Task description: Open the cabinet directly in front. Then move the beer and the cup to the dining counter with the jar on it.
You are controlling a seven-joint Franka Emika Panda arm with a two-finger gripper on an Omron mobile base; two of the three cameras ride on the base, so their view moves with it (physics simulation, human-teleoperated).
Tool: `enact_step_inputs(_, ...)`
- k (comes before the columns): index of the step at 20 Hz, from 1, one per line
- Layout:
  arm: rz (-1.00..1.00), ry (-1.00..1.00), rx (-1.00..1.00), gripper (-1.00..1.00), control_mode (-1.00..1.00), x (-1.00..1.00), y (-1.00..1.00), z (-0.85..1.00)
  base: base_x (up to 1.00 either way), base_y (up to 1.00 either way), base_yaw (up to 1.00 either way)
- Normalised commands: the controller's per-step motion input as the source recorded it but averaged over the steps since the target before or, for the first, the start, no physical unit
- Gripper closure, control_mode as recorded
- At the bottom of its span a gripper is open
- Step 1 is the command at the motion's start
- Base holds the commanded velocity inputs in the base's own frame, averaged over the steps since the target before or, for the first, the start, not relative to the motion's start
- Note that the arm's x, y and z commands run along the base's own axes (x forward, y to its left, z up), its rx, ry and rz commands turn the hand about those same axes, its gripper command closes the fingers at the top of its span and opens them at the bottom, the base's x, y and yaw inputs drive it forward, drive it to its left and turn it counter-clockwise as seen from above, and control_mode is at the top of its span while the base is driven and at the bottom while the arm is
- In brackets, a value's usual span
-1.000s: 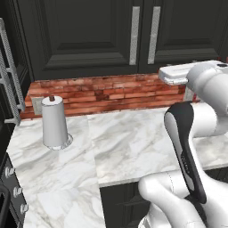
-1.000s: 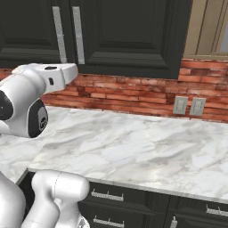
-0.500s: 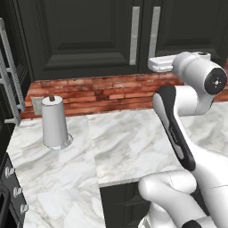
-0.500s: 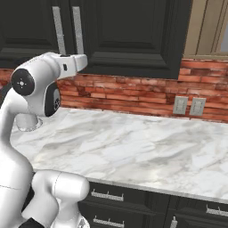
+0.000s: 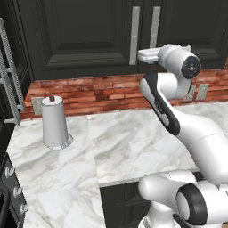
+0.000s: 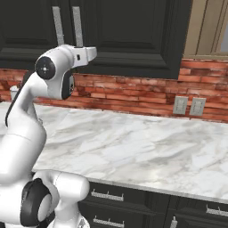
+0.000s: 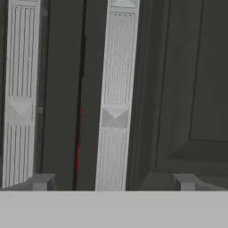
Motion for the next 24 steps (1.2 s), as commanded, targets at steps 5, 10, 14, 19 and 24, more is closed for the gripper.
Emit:
enact_step_inputs(5, 0.0, 0.04, 0.0, -1.0, -1.0, 1.0, 0.0, 0.0, 0.0, 0.0, 0.0)
enact_step_inputs(10, 0.0, 0.14, 0.0, -1.0, -1.0, 1.0, -0.02, -0.01, 0.0, 0.0, 0.0)
enact_step_inputs(14, 0.0, 0.08, 0.0, -1.0, -1.0, 0.76, -0.01, -0.01, 0.0, 0.0, 0.0)
enact_step_inputs(19, 0.0, 0.0, 0.0, 1.0, -1.0, 0.0, 0.0, 0.0, 0.0, 0.0, 0.0)
enact_step_inputs(24, 0.0, 0.0, 0.0, 1.0, -1.0, 0.0, 0.0, 0.0, 0.0, 0.0, 0.0)
